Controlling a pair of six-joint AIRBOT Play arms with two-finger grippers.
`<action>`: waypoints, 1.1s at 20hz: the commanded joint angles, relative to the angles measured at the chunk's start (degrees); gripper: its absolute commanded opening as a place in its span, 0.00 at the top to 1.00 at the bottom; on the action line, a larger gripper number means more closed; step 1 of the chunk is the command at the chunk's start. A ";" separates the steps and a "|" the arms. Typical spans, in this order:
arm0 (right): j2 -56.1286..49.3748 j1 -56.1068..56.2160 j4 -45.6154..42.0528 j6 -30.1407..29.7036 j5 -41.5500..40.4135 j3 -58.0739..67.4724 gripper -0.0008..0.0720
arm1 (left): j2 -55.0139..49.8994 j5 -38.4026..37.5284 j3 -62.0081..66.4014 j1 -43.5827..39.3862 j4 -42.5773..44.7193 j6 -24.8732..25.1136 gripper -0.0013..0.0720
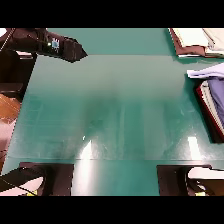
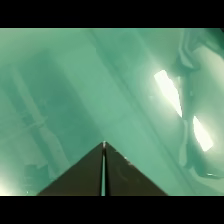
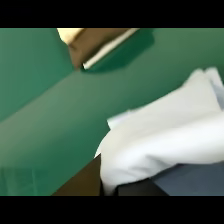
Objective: Fold the shirts.
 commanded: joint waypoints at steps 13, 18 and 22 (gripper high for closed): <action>8.44 -12.22 -7.10 -3.15 14.51 2.91 0.97 | -0.02 -0.07 0.00 -0.04 -0.04 -0.04 0.95; 14.91 -19.63 -17.46 -5.14 14.73 -12.35 0.96 | -0.02 -0.04 0.00 -0.04 -0.02 0.39 0.95; 17.90 -24.61 -17.49 -7.21 14.21 -21.77 0.70 | -0.02 -0.04 0.00 -0.04 0.00 0.42 0.95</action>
